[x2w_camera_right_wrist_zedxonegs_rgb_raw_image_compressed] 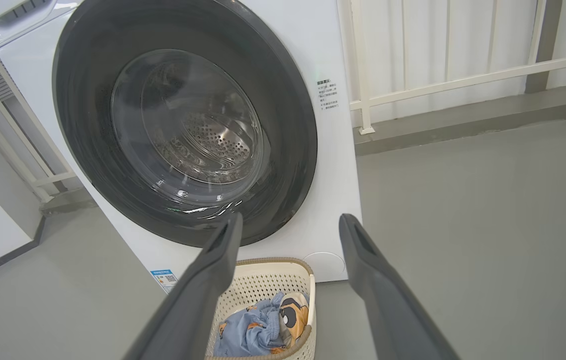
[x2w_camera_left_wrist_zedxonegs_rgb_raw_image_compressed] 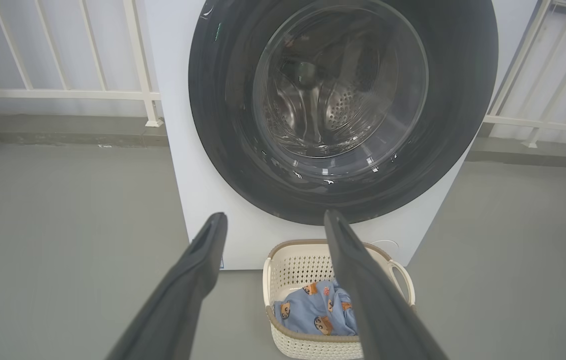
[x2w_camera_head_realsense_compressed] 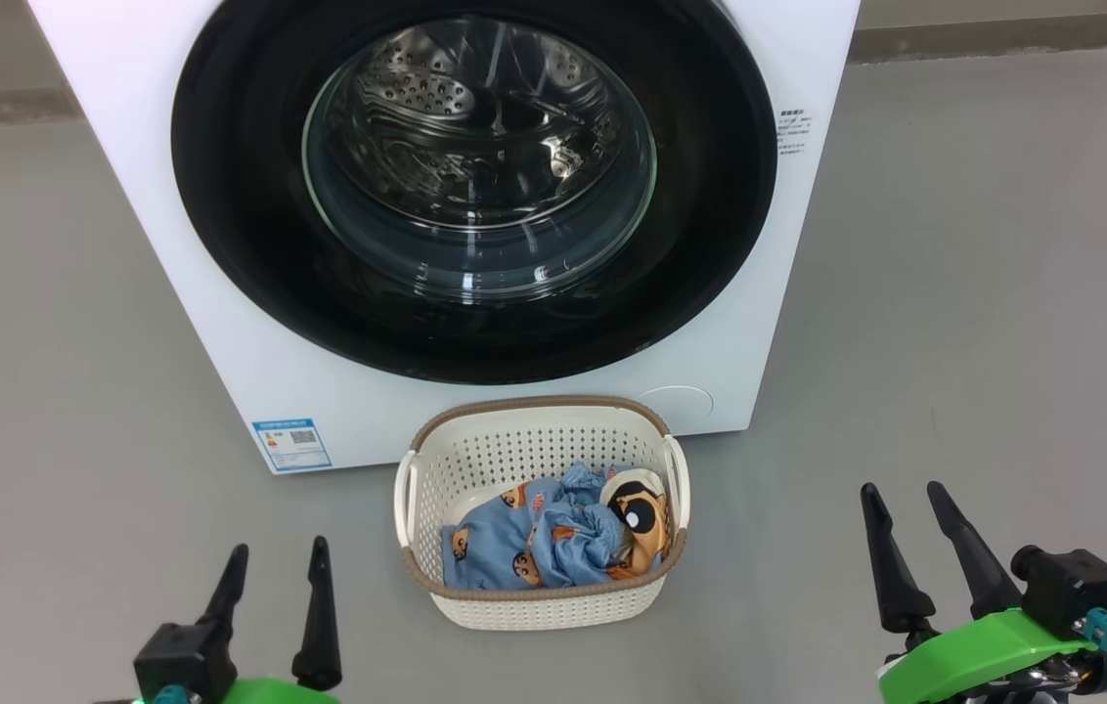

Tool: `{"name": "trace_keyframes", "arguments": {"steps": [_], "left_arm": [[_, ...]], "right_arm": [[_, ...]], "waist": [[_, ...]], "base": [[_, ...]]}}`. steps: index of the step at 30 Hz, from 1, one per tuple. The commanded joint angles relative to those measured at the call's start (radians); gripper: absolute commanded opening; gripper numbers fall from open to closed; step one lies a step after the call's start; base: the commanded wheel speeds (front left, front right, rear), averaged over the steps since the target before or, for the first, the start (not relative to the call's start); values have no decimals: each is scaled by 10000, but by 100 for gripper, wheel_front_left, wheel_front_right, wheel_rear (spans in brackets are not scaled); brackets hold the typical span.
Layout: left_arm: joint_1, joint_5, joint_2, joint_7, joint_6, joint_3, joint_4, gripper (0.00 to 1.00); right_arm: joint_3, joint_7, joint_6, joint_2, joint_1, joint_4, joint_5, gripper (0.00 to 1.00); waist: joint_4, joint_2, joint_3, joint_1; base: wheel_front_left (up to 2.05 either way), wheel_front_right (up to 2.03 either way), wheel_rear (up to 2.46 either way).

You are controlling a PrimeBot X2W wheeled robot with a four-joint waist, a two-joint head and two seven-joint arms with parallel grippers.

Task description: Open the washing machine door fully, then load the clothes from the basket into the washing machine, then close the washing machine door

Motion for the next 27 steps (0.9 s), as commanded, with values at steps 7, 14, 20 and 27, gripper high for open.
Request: {"name": "trace_keyframes", "arguments": {"steps": [7, 14, 20, 27], "left_arm": [[-160, 518, 52, -326, -332, 286, -4, 100], [-99, 1188, -238, -564, -818, 665, 115, 100], [-59, 1990, -382, -742, -1053, 849, 122, 100], [-18, 1823, -566, -803, -1360, 1233, 425, 100]], "right_arm": [[231, -328, 15, -109, -492, -56, -910, 100], [238, -562, 16, -118, -602, 296, -1846, 100], [260, -738, 17, -125, -712, 229, -2449, 100], [218, -797, 17, -127, -726, 339, -2460, 100]], "waist": [[2, 0, -22, 0], [-11, 0, -12, 0], [-38, 0, 11, 0], [-28, 0, -15, 0]], "base": [[0, 0, 0], [0, 0, 0], [0, 0, 0], [0, 0, 0]]}}
